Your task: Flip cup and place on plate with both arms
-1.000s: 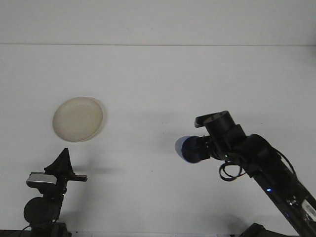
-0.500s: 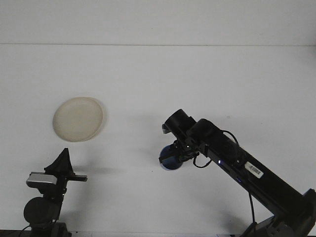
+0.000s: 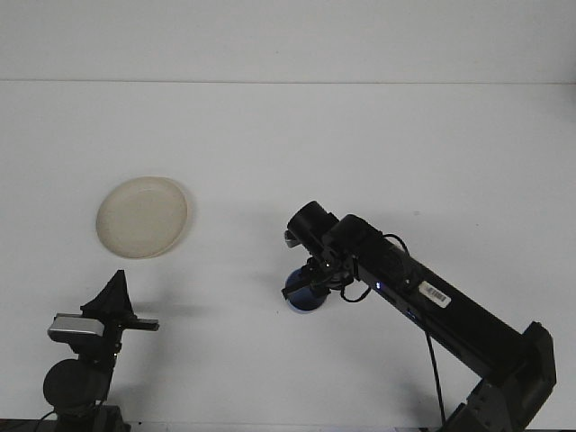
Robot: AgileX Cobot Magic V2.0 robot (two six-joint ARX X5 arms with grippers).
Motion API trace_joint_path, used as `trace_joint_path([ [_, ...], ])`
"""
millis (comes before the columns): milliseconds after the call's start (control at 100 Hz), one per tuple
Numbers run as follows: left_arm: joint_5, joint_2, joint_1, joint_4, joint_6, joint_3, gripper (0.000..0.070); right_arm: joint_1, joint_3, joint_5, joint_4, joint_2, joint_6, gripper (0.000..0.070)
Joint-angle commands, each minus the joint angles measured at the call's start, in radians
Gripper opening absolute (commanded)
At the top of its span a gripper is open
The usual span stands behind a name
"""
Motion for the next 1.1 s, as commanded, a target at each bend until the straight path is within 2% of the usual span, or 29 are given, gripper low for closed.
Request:
trace_joint_path([
  [0, 0.0, -0.002, 0.0, 0.012, 0.01, -0.02, 0.0012, 0.012, 0.025, -0.001, 0.015, 0.019, -0.014, 0.0004],
  [960, 0.0, -0.002, 0.0, 0.012, 0.01, -0.02, 0.0012, 0.013, 0.025, -0.003, -0.004, 0.071, -0.042, 0.0012],
  [1020, 0.0, -0.002, 0.0, 0.012, 0.01, -0.02, 0.0012, 0.013, 0.025, -0.003, 0.003, 0.071, -0.042, 0.0036],
  [1090, 0.0, -0.002, 0.0, 0.012, 0.01, -0.02, 0.0012, 0.013, 0.025, -0.002, 0.007, 0.071, -0.042, 0.0132],
])
